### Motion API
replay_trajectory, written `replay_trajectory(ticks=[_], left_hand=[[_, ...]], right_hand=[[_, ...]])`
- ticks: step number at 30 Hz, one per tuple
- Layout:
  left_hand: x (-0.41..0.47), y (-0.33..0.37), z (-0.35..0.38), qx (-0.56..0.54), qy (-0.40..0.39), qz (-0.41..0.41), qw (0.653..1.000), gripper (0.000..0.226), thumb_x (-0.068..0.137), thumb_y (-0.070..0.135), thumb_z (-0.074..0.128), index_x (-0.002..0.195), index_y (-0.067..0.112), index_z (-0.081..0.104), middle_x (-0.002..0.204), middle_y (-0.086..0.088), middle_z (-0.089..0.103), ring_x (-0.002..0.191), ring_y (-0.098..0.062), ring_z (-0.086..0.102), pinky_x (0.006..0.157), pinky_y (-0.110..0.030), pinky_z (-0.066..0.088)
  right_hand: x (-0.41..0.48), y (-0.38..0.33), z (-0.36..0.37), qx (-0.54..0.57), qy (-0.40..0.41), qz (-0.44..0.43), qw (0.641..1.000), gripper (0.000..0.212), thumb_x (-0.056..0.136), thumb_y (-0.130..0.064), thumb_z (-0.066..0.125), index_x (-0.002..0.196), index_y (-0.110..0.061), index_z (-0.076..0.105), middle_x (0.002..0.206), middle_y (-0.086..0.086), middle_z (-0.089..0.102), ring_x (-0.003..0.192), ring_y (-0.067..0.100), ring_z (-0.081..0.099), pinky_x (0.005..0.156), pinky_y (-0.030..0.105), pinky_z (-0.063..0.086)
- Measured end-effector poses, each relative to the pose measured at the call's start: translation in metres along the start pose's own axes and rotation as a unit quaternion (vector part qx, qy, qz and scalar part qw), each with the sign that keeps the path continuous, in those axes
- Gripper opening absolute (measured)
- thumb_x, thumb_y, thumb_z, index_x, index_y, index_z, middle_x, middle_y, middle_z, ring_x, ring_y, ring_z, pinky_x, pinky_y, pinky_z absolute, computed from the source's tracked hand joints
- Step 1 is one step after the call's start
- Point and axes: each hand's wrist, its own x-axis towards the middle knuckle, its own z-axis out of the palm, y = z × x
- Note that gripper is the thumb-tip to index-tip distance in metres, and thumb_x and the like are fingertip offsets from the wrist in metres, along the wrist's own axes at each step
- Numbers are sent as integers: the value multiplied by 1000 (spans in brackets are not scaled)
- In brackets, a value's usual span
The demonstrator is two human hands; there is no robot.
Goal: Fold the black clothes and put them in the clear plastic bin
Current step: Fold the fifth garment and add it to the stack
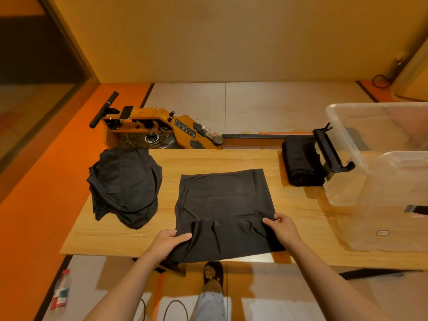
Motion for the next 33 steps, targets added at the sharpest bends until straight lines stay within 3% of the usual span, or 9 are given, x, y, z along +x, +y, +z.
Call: replay_trajectory(ticks=[2, 4, 8, 13, 16, 19, 22, 29, 33], left_hand=[[2, -1, 1, 15, 1, 20, 1000, 6, 88, 19, 70, 93, 22, 70, 97, 5, 72, 90, -12, 68, 67, -18, 52], [4, -3, 0, 34, 12, 35, 999, 11, 93, 13, 62, 92, 21, 70, 97, 3, 71, 93, -15, 67, 68, -18, 52], [2, 4, -6, 23, 39, 39, 998, 19, 100, 15, 50, 105, 14, 69, 102, -1, 71, 95, -16, 66, 72, -19, 52], [3, 39, -24, 9, 63, 32, 997, 28, 103, 30, 43, 108, 16, 67, 111, 0, 67, 106, -17, 60, 91, -32, 50], [3, 71, -36, -39, 79, 52, 995, 32, 102, 34, 45, 108, 12, 67, 115, -6, 66, 110, -24, 59, 102, -41, 44], [0, 110, -42, -95, 51, 88, 990, 30, 95, 35, 58, 107, 11, 72, 107, -7, 73, 104, -24, 65, 92, -35, 47], [-2, 152, -47, -40, 22, 125, 991, 22, 91, 26, 65, 98, 7, 74, 100, -10, 74, 102, -30, 67, 86, -39, 51], [29, 247, -65, -40, 67, 203, 976, 18, 96, 17, 58, 103, 7, 71, 98, -8, 74, 98, -25, 68, 76, -27, 51], [52, 310, -93, -52, 113, 256, 959, 17, 96, 19, 57, 103, 10, 70, 99, -6, 72, 97, -21, 66, 74, -26, 49]], right_hand=[[3, -6, -1, -8, -1, -3, 1000, 23, 90, -20, 66, 73, -6, 60, 76, 9, 65, 74, 24, 61, 71, 37, 52], [4, -11, -2, -8, 2, -10, 1000, 28, 92, -18, 63, 69, -4, 54, 71, 14, 61, 69, 28, 58, 65, 35, 46], [0, -23, -12, 65, -31, -24, 997, 30, 96, -23, 57, 96, 7, 61, 93, 18, 67, 90, 32, 64, 76, 41, 52], [-9, -55, -32, 194, -52, -51, 978, 17, 97, -19, 54, 100, -7, 65, 104, 9, 69, 98, 22, 64, 76, 31, 50], [-11, -84, -44, 239, -52, -77, 966, 22, 98, -18, 51, 113, -8, 64, 109, 7, 68, 101, 22, 64, 75, 28, 50], [-11, -123, -58, 277, -37, -113, 954, 20, 99, -18, 51, 110, -10, 65, 107, 7, 69, 100, 21, 64, 78, 30, 50], [-8, -166, -76, 281, -27, -156, 946, 21, 99, -22, 51, 112, -11, 65, 109, 5, 69, 103, 20, 63, 81, 30, 48], [20, -254, -107, 305, -18, -214, 928, 17, 99, -20, 52, 110, -13, 63, 108, 5, 68, 102, 21, 63, 82, 30, 49], [41, -309, -123, 321, 5, -227, 919, 12, 99, -18, 52, 98, -13, 62, 95, 4, 66, 87, 19, 61, 69, 29, 47]])
